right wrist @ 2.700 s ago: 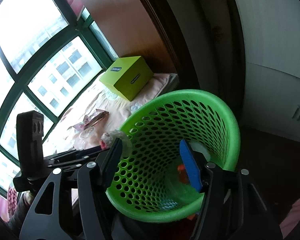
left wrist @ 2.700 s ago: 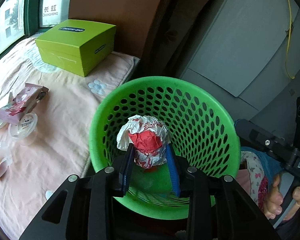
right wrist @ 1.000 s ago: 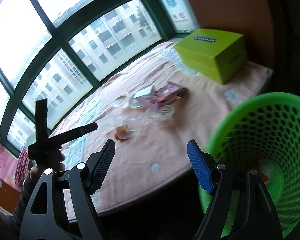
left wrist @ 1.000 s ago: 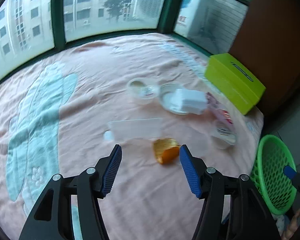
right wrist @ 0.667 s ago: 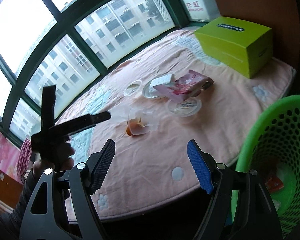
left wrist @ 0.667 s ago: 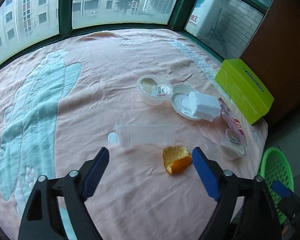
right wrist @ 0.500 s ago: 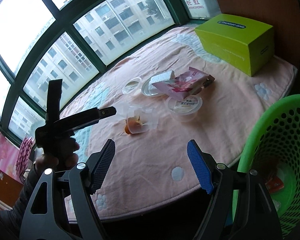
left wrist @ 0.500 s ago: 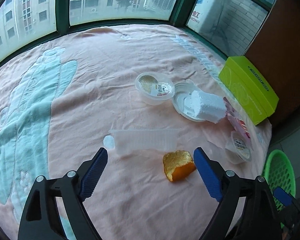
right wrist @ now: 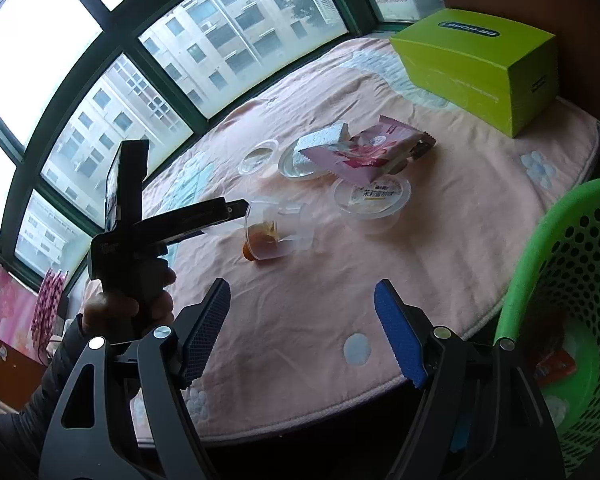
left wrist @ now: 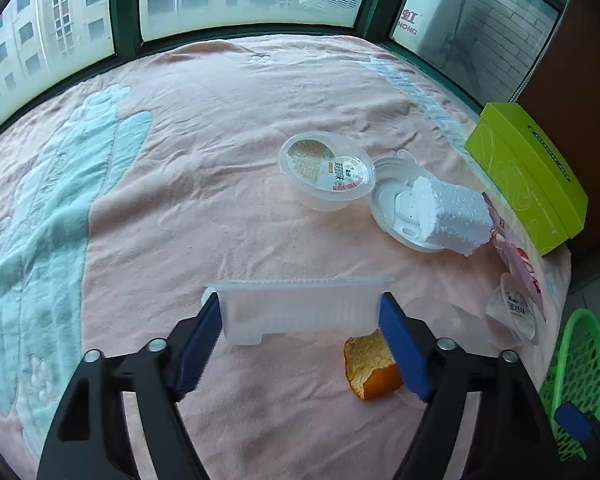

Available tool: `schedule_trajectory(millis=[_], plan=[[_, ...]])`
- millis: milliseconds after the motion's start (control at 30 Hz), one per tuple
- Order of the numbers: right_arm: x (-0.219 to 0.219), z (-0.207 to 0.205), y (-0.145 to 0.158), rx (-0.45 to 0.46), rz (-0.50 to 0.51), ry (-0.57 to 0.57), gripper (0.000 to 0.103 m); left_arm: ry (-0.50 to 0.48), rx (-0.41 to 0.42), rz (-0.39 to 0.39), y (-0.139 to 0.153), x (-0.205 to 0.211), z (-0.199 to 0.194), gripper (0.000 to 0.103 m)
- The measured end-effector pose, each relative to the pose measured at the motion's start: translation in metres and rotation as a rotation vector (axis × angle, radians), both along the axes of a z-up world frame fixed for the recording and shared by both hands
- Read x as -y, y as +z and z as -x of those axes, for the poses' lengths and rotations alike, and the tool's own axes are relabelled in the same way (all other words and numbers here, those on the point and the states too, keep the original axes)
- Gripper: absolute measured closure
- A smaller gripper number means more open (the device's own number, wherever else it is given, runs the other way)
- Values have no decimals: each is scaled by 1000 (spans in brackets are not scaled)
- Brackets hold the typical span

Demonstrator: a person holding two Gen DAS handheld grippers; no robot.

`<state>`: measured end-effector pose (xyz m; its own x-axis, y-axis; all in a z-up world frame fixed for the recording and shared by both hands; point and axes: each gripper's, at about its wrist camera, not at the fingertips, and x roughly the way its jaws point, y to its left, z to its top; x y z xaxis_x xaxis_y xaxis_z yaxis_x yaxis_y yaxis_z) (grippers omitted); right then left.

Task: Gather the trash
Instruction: 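Grasp the clear plastic tray with the left gripper while the right grasps the clear cup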

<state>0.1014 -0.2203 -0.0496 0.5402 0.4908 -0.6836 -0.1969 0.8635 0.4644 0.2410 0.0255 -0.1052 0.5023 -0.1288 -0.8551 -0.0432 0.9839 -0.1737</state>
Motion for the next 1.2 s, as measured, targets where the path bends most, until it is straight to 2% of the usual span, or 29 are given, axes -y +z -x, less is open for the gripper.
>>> schedule_trajectory(millis=[367,700,1000,1067,1200], plan=[[-29,-18,-1,17,-3,51,29,44,58,37,19,-27,14,30],[-57,-54,-21,-9,7,63,31,69,81,53,32,-53,33,30],[-70,-80,-39,-40,26,43,37,83,76,55,31,-67,41,30],[-69,-83,-40,-46,21,37,44,83,71,59,30,-67,41,30],[-67,-85,-44,-57,24,20,46,83,69,65,28,-65,43,30]])
